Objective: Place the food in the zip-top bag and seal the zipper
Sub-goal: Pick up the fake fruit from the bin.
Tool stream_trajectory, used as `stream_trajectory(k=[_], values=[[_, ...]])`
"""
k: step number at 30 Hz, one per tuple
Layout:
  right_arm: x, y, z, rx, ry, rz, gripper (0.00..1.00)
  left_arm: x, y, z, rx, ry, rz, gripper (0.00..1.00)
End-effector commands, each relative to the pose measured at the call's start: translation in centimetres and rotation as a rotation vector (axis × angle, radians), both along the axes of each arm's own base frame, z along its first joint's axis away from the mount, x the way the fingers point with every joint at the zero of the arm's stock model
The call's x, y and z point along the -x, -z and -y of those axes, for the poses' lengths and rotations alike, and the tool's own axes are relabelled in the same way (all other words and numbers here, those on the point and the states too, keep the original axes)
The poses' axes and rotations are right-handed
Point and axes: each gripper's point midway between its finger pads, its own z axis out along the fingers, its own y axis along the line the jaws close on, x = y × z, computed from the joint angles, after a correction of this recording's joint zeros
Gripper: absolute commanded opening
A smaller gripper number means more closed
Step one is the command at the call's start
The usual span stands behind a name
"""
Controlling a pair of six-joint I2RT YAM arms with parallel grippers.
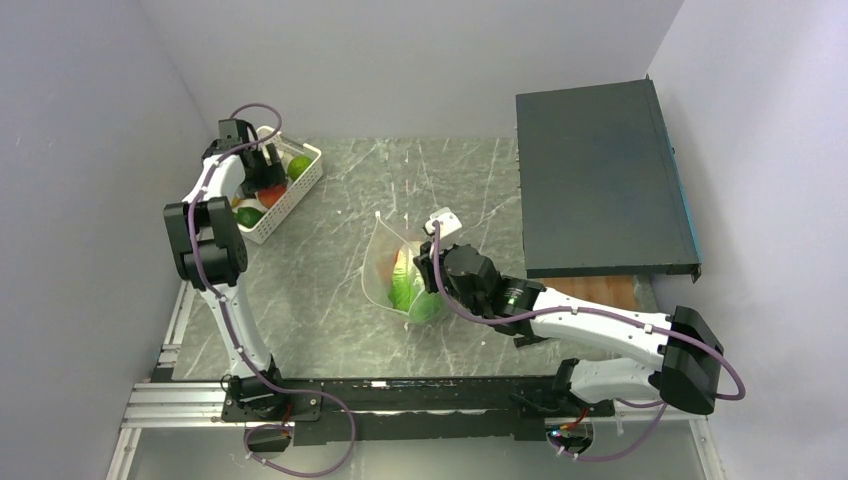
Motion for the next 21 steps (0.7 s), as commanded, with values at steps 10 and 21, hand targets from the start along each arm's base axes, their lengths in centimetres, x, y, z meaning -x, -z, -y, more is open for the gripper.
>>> stream_trajectory(k=[10,21], values=[[-0.4,-2.1,-0.2,-0.053,0.013,0.05,0.0,0.2,-3.1,-0.3,-0.017,0.001,0.041,0.45],[-0.7,-2.3,0.1,-0.046,0.032,0.062,0.0,6.3,-15.9,5.6,-0.141,0.122,0.29,0.28]])
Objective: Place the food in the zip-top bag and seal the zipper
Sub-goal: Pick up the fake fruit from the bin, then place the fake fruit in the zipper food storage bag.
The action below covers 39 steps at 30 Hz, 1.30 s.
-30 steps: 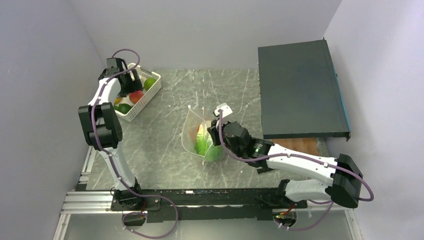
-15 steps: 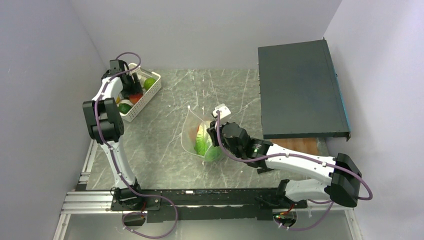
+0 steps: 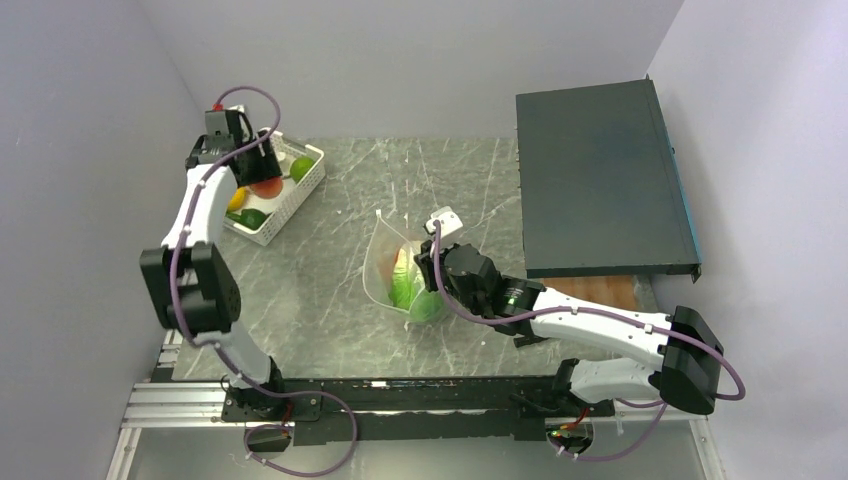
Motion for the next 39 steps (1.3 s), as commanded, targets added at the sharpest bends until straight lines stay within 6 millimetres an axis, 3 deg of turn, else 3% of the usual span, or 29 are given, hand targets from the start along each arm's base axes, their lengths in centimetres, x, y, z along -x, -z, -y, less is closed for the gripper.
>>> stream_trajectory(k=[1,5,9,11,15,19,23,28,33,39], values=[[-0.5,-2.1,0.1,-0.044,0.022,0.05,0.0,2.3,-9.3,5.9,-0.116,0.148,0.194,0.27],[-0.3,-2.6,0.3,-0.063,0.022,0.056,0.0,7.5,-11.3,12.3,-0.038,0.309,0.229,0.26],[0.0,-2.9,0.4,-0.079,0.013,0.054,0.0,14.1,-12.8,16.2,0.214,0.393,0.343,0.32],[0.1,-3.2,0.4,-0.093,0.007,0.056,0.0,17.4,-14.1,19.5,0.39,0.534,0.403,0.36],[0.3,-3.4,0.4,-0.104,0.002,0.056,0.0,22.9,-16.8,23.3,0.57,0.707,0.451,0.37],[0.4,-3.6,0.5,-0.118,-0.004,0.053,0.0,26.3,-18.3,25.9,0.648,0.807,0.467,0.35],[0.7,-4.1,0.8,-0.141,-0.003,0.063,0.0,28.3,-16.9,28.7,0.689,0.872,0.405,0.33],[1.0,-5.1,1.5,-0.176,-0.005,0.088,0.0,28.8,-14.2,31.3,0.662,0.891,0.304,0.3],[2.1,-6.9,2.1,-0.258,-0.047,0.127,0.0,28.6,-12.8,32.2,0.616,0.875,0.244,0.3],[2.3,-7.2,2.4,-0.275,-0.046,0.129,0.0,28.8,-10.6,32.9,0.588,0.871,0.157,0.34]])
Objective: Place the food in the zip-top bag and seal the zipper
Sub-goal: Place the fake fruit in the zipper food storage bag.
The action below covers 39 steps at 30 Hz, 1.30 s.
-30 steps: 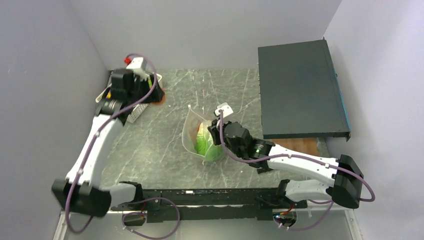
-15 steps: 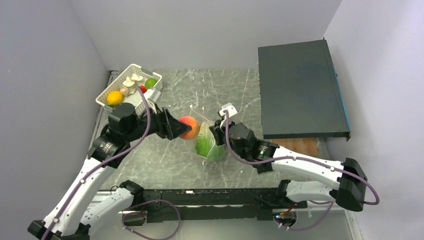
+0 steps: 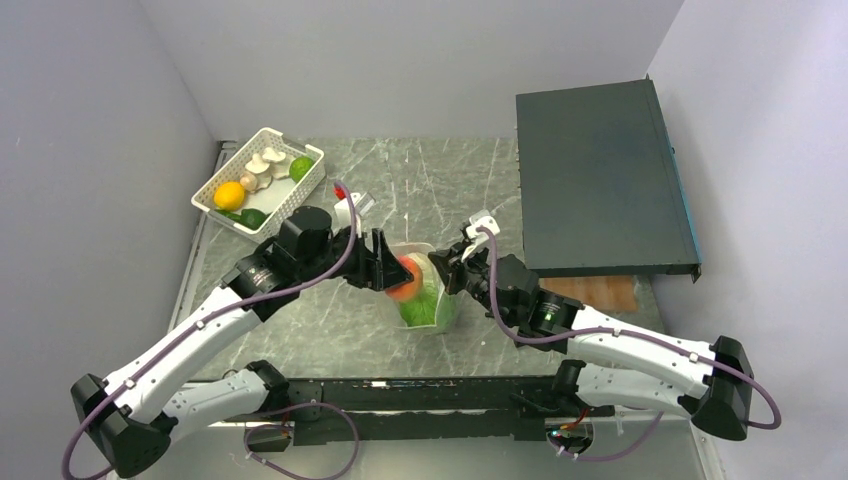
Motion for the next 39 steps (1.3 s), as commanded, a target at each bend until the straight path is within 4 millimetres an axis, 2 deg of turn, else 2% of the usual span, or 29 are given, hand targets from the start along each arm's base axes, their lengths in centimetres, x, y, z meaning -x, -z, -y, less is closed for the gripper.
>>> stream_trajectory(k=[1,5,11,21,25,33,39], values=[[0.3,-2.6,-0.5,-0.093,-0.027,0.041,0.0,-0.2,0.0,0.5,-0.016,-0.014,-0.011,0.35],[0.3,-2.4,-0.8,-0.084,-0.031,0.03,0.0,0.5,0.5,1.6,-0.026,0.033,-0.02,0.46],[0.2,-2.2,-0.9,-0.079,-0.031,0.028,0.0,0.8,0.8,2.2,-0.057,0.066,-0.013,0.7],[0.1,-1.9,-1.2,-0.071,-0.034,0.022,0.0,1.4,0.1,2.0,-0.042,0.096,0.024,0.83],[0.1,-1.7,-1.3,-0.066,-0.036,0.019,0.0,1.5,0.2,2.1,-0.042,0.106,0.029,0.93],[0.0,-1.5,-1.3,-0.058,-0.031,0.017,0.0,1.2,-0.6,1.4,-0.06,0.078,0.06,0.92],[0.0,-1.4,-1.6,-0.057,-0.038,0.012,0.0,0.6,-4.0,-1.0,-0.076,-0.016,0.175,0.92]])
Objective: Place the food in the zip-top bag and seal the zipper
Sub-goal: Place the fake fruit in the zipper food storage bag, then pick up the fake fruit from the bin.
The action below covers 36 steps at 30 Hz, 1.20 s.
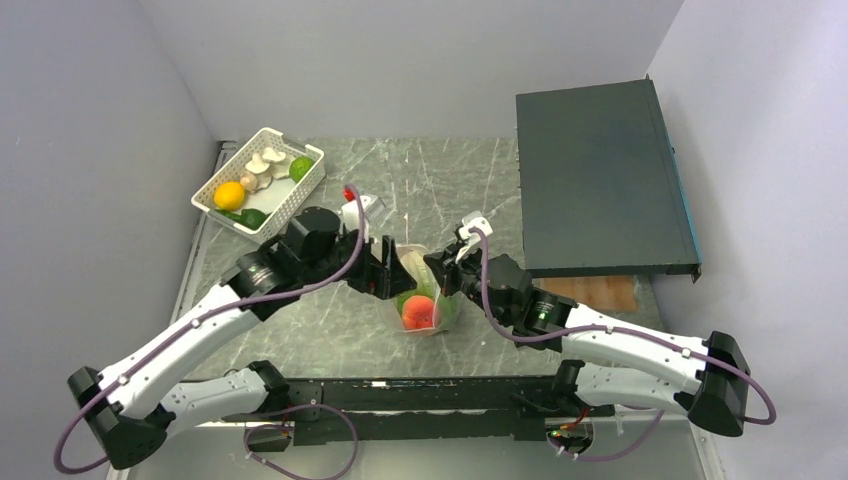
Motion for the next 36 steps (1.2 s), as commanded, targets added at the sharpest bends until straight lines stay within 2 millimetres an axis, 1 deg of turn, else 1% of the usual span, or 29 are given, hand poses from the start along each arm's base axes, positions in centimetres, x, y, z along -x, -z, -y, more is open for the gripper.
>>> stream_trajectory(k=[1,3,5,6,8,10,13,15,17,18,21,25,29,30,32,34,35,36], values=[[0.0,-2.0,-0.8,-0.065,-0.014,0.02,0.0,-0.7,-5.6,-2.6,0.024,-0.084,0.189,0.93],[0.0,-1.9,-0.9,-0.066,-0.017,0.019,0.0,-1.2,-6.2,-4.5,-0.026,-0.153,0.229,0.95],[0.1,-2.0,-1.0,-0.068,-0.023,0.018,0.0,-2.1,-5.9,-7.1,-0.106,-0.271,0.247,0.99],[0.0,-1.9,-0.9,-0.068,-0.021,0.018,0.0,-3.0,-5.5,-8.9,-0.16,-0.368,0.257,1.0],[0.0,-1.9,-0.9,-0.067,-0.018,0.018,0.0,-3.8,-4.6,-12.0,-0.255,-0.51,0.256,1.0],[0.0,-1.8,-1.0,-0.062,-0.019,0.017,0.0,-4.2,-3.1,-14.6,-0.353,-0.625,0.245,1.0],[-0.1,-1.7,-1.0,-0.058,-0.014,0.016,0.0,-4.8,-1.3,-17.3,-0.438,-0.752,0.231,1.0],[-0.1,-1.7,-1.0,-0.058,-0.017,0.016,0.0,-5.2,-0.7,-18.6,-0.447,-0.822,0.23,1.0],[-0.1,-1.7,-1.0,-0.062,-0.017,0.017,0.0,-6.1,-0.8,-19.6,-0.425,-0.869,0.248,1.0],[-0.1,-1.7,-1.0,-0.059,-0.016,0.016,0.0,-6.9,-1.1,-20.1,-0.402,-0.895,0.256,1.0],[-0.2,-1.7,-1.0,-0.054,-0.013,0.016,0.0,-9.4,-0.7,-22.3,-0.38,-0.94,0.246,1.0],[-0.2,-1.7,-0.9,-0.056,-0.011,0.02,0.0,-12.8,0.2,-25.3,-0.439,-1.008,0.173,1.0],[-0.3,-1.6,-1.0,-0.044,-0.012,0.019,0.0,-16.8,1.5,-28.1,-0.474,-1.061,0.066,1.0],[-0.3,-1.6,-1.1,-0.042,-0.012,0.02,0.0,-18.1,2.5,-29.1,-0.477,-1.072,0.028,1.0],[-0.3,-1.4,-1.1,-0.04,-0.013,0.018,0.0,-19.9,3.6,-31.3,-0.461,-1.107,-0.043,1.0],[-0.3,-1.3,-1.3,-0.039,-0.019,0.015,0.0,-21.3,4.8,-33.0,-0.45,-1.12,-0.119,1.0],[-0.3,-1.1,-1.4,-0.036,-0.022,0.012,0.0,-22.2,4.6,-33.8,-0.466,-1.118,-0.122,1.0],[-0.3,-1.0,-1.5,-0.035,-0.023,0.009,0.0,-23.0,4.8,-34.7,-0.511,-1.12,-0.12,1.0]])
